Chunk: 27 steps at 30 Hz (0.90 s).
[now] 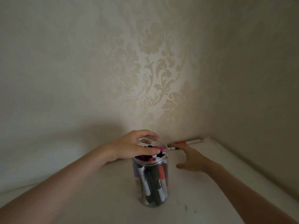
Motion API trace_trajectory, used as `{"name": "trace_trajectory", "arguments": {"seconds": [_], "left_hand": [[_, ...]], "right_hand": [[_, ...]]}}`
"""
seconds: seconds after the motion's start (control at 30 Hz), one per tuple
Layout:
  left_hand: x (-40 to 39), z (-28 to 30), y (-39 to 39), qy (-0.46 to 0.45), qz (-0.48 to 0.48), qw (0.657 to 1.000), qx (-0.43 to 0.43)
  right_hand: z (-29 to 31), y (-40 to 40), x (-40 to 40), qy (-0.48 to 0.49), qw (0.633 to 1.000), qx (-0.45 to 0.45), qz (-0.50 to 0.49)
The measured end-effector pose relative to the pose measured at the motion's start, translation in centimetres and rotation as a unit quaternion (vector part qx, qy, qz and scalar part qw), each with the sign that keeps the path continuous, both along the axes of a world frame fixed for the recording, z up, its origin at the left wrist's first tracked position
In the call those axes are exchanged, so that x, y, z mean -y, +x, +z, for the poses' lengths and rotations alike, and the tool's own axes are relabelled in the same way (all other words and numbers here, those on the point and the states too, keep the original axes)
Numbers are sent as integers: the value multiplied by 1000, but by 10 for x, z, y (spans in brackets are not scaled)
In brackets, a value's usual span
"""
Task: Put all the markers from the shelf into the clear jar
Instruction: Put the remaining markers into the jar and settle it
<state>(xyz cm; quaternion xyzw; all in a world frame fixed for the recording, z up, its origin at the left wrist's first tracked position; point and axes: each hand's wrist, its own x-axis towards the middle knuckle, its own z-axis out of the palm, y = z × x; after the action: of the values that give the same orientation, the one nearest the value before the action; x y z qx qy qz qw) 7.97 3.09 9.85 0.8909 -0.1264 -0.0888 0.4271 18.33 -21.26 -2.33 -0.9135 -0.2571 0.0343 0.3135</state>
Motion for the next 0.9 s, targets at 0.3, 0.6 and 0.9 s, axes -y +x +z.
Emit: {"name": "trace_trajectory", "arguments": {"seconds": [0.3, 0.6, 0.9], "left_hand": [[2, -6, 7, 10, -30, 999, 29], [-3, -2, -10, -32, 67, 993, 96], [-17, 0, -45, 148, 52, 977, 141]], "right_hand": [[-37, 32, -35, -172, 957, 186, -138], [96, -42, 12, 252, 954, 83, -142], [182, -119, -19, 411, 900, 108, -100]]}}
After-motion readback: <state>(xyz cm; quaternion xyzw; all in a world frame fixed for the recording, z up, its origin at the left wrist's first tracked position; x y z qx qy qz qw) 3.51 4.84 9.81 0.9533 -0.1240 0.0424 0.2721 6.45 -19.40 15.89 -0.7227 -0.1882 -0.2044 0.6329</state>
